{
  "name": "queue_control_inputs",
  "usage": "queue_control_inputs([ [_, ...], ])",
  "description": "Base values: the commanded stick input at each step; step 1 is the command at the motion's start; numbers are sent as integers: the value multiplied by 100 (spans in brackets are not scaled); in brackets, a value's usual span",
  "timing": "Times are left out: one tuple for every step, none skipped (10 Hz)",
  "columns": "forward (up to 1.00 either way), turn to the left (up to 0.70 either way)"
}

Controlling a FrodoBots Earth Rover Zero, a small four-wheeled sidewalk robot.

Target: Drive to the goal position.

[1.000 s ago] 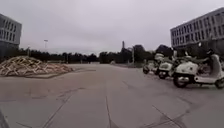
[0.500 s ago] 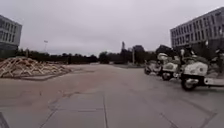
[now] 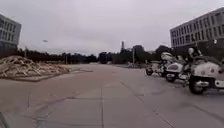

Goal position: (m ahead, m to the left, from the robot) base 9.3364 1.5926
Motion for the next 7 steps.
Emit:
queue_control_inputs([
  [70,0],
  [70,0],
  [70,0],
  [70,0],
  [70,0],
  [70,2],
  [70,8],
])
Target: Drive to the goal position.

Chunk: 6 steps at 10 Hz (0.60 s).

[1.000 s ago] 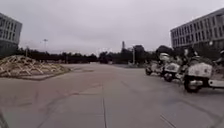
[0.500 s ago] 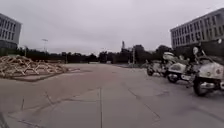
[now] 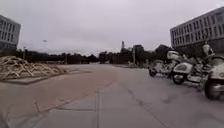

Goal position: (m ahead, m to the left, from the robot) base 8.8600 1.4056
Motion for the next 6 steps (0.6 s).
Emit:
queue_control_inputs([
  [70,13],
  [70,14],
  [70,14],
  [70,14],
  [70,9],
  [70,1],
])
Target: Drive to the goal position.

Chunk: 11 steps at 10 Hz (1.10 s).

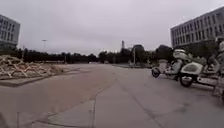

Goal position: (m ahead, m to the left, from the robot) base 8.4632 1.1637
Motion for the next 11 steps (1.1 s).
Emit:
queue_control_inputs([
  [70,0],
  [70,0],
  [70,0],
  [70,0],
  [70,0],
  [70,0],
  [70,0],
  [70,0],
  [70,0],
  [70,0],
  [70,0],
])
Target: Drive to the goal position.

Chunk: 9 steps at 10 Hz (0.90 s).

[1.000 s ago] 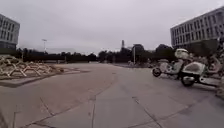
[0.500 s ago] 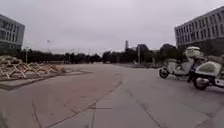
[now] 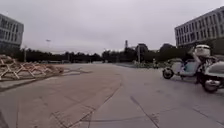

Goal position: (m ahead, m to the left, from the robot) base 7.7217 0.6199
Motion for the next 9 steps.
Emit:
queue_control_inputs([
  [70,0],
  [70,0],
  [70,0],
  [70,0],
  [70,0],
  [70,0],
  [70,0],
  [70,0],
  [70,0],
])
